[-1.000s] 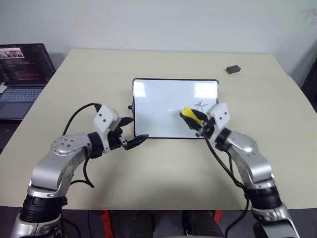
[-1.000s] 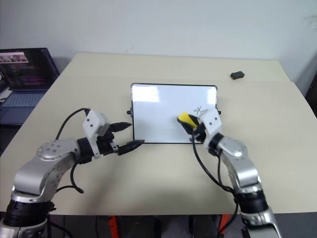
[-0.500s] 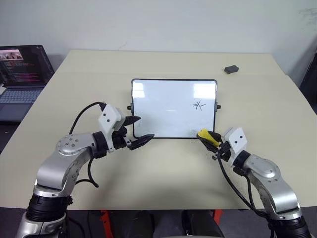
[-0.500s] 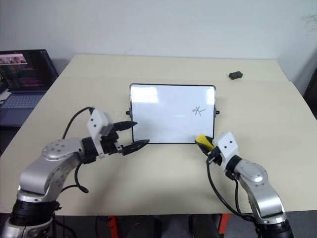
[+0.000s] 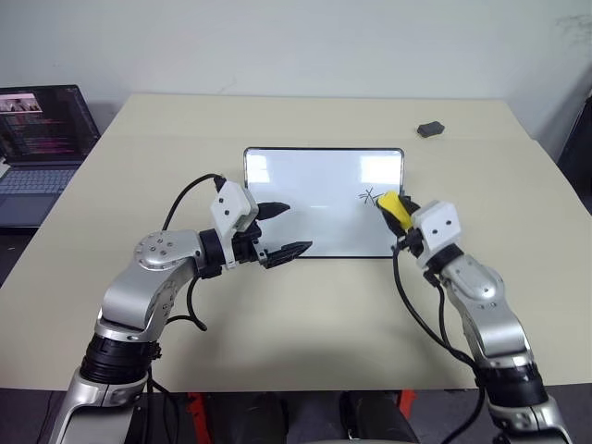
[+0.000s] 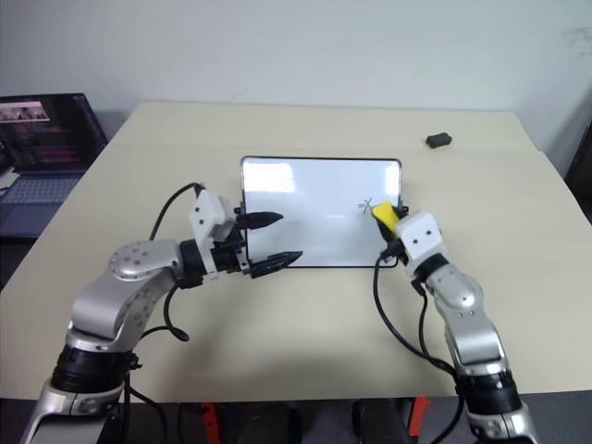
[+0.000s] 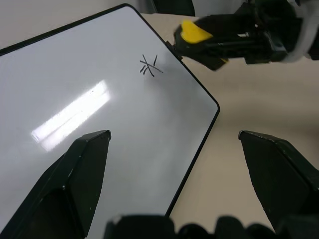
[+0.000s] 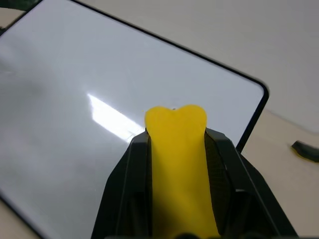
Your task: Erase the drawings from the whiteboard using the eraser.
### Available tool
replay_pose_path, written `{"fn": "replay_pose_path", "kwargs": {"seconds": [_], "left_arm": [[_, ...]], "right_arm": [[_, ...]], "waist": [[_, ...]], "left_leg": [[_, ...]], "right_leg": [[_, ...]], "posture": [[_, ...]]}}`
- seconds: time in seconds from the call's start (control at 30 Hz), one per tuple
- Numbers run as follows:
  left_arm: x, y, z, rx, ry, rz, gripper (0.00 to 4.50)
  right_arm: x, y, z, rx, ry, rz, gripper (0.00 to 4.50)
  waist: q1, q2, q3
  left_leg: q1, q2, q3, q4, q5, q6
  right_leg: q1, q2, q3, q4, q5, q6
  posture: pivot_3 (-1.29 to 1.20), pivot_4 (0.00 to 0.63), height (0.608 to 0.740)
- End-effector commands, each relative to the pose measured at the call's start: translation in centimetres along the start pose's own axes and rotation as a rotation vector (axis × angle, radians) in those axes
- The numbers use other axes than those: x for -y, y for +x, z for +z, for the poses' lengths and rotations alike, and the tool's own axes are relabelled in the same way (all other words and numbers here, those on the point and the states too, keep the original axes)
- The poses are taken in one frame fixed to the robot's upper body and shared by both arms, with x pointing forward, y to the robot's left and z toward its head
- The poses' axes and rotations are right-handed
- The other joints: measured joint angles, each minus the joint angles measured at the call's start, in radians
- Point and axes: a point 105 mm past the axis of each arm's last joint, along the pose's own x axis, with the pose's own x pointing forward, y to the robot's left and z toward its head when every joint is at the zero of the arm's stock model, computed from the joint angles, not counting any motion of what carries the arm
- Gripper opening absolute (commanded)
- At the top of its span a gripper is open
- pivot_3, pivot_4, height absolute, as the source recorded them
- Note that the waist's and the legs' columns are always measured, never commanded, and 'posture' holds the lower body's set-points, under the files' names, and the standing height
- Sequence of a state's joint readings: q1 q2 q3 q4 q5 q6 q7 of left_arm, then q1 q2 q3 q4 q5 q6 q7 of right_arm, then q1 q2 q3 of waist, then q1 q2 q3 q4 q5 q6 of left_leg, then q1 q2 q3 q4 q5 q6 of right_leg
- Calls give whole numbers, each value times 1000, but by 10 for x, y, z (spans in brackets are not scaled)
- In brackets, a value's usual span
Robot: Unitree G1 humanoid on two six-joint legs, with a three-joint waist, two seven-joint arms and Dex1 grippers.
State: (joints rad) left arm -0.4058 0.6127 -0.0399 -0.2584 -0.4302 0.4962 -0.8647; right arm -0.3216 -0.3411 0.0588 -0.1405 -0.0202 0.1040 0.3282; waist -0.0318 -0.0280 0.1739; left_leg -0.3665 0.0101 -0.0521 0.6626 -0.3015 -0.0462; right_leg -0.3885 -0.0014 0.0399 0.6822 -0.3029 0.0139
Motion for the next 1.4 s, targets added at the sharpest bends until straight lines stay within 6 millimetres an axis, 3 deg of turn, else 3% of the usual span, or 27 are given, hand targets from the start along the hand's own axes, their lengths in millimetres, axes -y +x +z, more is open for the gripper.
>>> {"fn": "replay_pose_path", "kwargs": {"seconds": [0.03,0.27,0.47,0.57,0.67,0.87,1.0,1.2,1.3,1.4], "left_arm": [[-2,2,12,29,53,-12,4500],[-1,3,11,25,56,-22,4500],[-2,-1,9,19,55,-7,4500],[-3,-2,9,16,55,4,4500],[-4,-3,8,16,53,13,4500],[-3,-4,6,15,46,19,4500],[-4,-5,5,14,43,24,4500],[-1,-4,4,14,34,24,4500],[0,-4,3,13,31,22,4500],[1,-3,3,13,28,21,4500]], "right_arm": [[13,18,13,73,-58,-47,1069],[16,47,-2,52,-59,-71,1069],[-25,44,-50,-85,11,56,1067],[-43,38,-64,-137,18,136,1067],[-64,30,-73,-168,9,225,1067],[-81,25,-69,-154,-20,328,1066],[-69,33,-44,-46,-11,283,1066],[-20,50,10,163,75,74,1066],[-4,57,12,161,85,-4,1066],[2,64,4,121,87,-47,1066]], "waist": [[0,0,0],[0,0,0],[-10,-1,-1],[-17,-2,-3],[-25,-3,-4],[-30,-3,-3],[-29,-3,-3],[-24,-1,-1],[-23,-1,-1],[-22,-1,-1]], "left_leg": [[0,0,0,0,0,0],[-1,0,1,0,0,0],[2,1,2,0,0,0],[5,1,2,1,0,0],[9,1,2,2,0,0],[23,1,2,1,0,1],[23,1,1,2,1,1],[16,1,1,1,1,1],[1,1,0,2,1,1],[-1,1,0,-1,1,0]], "right_leg": [[0,0,0,0,0,0],[0,0,0,-1,0,0],[1,0,2,1,0,0],[3,0,2,4,0,0],[5,0,2,8,0,0],[18,1,3,7,0,0],[18,2,3,7,0,0],[12,1,3,7,0,0],[-2,1,2,8,0,0],[-3,1,1,3,0,0]], "posture": [[0,150,740],[0,150,740],[0,150,740],[0,150,740],[0,150,740],[0,150,740],[0,150,740],[0,150,740],[0,150,740],[0,150,740]]}}
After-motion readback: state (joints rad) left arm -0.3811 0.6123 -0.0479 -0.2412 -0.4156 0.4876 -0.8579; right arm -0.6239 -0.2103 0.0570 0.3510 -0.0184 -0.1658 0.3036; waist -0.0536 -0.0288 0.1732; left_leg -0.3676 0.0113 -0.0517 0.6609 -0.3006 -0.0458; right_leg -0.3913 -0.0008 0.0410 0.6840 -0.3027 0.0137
